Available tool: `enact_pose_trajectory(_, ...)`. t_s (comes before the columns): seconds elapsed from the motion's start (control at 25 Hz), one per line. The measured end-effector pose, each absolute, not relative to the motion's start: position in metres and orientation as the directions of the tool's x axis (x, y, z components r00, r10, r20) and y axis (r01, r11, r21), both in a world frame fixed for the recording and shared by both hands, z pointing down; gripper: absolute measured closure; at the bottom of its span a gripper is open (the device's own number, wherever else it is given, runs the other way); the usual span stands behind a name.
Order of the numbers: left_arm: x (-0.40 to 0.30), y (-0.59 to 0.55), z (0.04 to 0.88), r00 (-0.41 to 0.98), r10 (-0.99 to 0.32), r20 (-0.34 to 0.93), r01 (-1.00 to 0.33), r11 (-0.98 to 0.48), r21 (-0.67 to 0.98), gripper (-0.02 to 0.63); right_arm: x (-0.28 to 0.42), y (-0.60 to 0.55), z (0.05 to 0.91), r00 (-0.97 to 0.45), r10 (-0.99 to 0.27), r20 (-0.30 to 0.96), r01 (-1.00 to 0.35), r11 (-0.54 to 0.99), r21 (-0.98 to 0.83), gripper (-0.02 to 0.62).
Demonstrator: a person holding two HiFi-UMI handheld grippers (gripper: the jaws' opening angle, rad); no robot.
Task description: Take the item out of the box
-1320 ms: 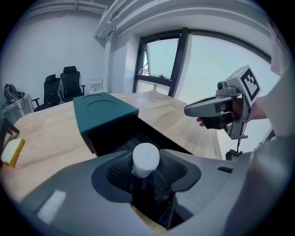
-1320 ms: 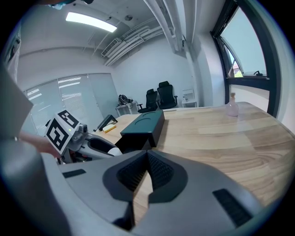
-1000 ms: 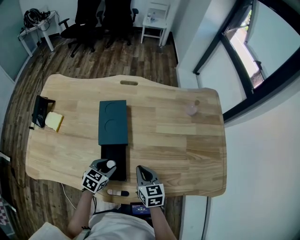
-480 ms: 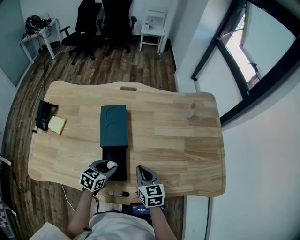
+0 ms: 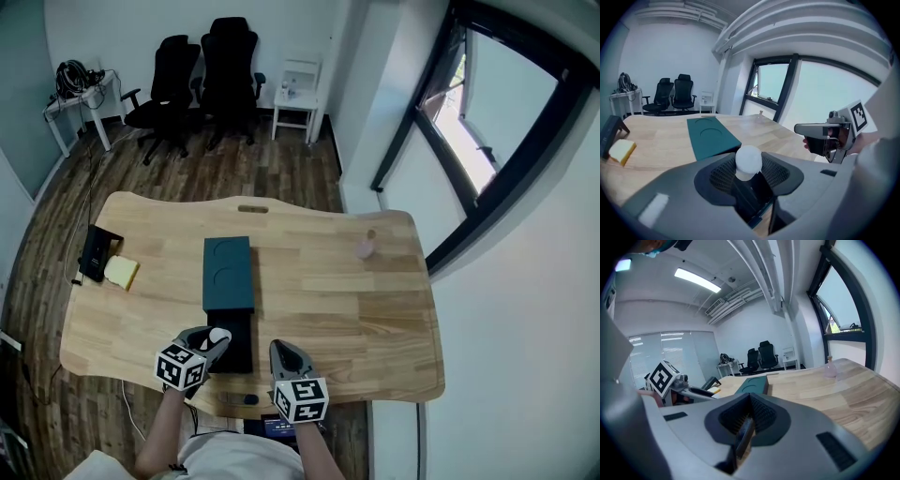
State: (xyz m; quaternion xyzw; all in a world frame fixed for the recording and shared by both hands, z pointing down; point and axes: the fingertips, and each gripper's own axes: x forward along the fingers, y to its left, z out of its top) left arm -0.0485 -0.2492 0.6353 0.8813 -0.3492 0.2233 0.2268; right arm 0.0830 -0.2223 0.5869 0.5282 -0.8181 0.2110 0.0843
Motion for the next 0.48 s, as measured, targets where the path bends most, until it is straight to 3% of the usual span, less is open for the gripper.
enact_pose_trajectory(0.48,-0.057,-0.226,0.579,0.649,-0.606,0.461,-0.740,-0.643,0.197,0.434,0.092,-0.198,0.550,-0.364,-0.891,0.272,-0.930,0.330,-0.162,0.591)
